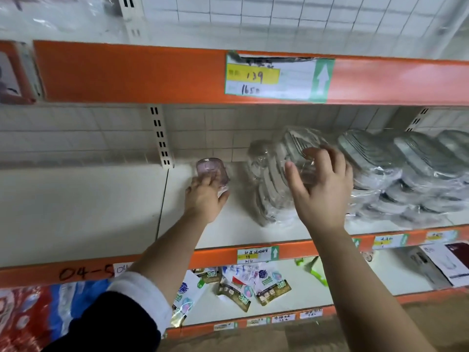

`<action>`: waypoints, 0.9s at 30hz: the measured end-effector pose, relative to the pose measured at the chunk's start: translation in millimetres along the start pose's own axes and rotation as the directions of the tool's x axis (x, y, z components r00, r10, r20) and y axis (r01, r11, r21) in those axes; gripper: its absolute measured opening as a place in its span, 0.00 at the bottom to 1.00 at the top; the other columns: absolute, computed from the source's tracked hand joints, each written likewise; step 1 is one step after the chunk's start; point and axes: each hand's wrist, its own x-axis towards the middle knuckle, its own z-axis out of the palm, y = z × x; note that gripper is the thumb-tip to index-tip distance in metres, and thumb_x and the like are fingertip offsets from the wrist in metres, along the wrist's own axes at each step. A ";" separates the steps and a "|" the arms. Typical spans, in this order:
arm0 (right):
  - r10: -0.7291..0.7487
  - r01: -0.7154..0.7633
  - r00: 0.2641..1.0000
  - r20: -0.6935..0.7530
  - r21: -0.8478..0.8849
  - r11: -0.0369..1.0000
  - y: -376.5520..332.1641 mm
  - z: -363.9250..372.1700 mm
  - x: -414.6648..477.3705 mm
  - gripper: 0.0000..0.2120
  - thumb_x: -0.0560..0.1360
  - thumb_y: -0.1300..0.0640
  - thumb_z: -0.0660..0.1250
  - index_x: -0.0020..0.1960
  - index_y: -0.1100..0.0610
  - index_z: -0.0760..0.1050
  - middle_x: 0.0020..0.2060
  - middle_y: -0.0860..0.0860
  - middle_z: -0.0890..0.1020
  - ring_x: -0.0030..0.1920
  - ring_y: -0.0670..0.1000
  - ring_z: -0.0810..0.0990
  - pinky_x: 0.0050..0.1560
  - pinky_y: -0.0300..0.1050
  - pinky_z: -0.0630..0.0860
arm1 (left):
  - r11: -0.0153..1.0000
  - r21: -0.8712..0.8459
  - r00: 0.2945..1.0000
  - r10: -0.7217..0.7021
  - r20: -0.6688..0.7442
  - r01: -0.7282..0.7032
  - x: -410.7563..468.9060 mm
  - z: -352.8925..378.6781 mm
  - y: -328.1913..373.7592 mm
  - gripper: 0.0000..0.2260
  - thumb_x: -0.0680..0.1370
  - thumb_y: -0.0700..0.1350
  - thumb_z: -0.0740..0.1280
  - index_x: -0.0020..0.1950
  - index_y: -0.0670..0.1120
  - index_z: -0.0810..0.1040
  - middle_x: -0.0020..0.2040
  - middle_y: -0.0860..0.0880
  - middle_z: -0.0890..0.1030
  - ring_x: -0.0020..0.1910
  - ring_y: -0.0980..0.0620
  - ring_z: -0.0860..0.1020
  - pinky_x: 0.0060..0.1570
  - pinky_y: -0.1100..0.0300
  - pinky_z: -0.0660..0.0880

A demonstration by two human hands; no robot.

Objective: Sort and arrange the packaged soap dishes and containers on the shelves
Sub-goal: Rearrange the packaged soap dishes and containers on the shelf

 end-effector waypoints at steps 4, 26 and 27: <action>0.016 -0.015 0.999 -0.035 0.027 1.000 -0.1 3.1 3.6 0.15 0.75 0.46 0.67 0.54 0.57 0.77 0.56 0.55 0.77 0.58 0.58 0.73 0.61 0.53 0.65 | 1.000 -0.011 0.998 -0.016 -0.064 0.016 -3.5 3.2 -0.5 0.27 0.77 0.63 0.62 0.70 0.49 0.71 0.68 0.48 0.68 0.60 0.41 0.72 0.58 0.50 0.73; -0.021 0.017 0.998 0.054 0.076 0.997 -40.4 -114.3 -59.3 0.18 0.76 0.50 0.65 0.60 0.61 0.78 0.58 0.59 0.76 0.56 0.63 0.73 0.60 0.52 0.68 | 0.970 -0.229 0.960 0.011 -0.280 -0.077 -172.7 -101.0 39.6 0.14 0.71 0.50 0.75 0.45 0.41 0.77 0.54 0.42 0.76 0.52 0.40 0.76 0.47 0.51 0.77; -0.027 0.022 0.998 0.060 0.081 0.996 -45.8 -124.6 -63.0 0.19 0.77 0.49 0.65 0.60 0.61 0.78 0.58 0.59 0.77 0.56 0.63 0.73 0.60 0.52 0.68 | 0.964 -0.248 0.958 0.020 -0.287 -0.094 -184.9 -110.5 42.1 0.14 0.71 0.49 0.76 0.45 0.41 0.77 0.54 0.43 0.76 0.52 0.41 0.76 0.48 0.52 0.76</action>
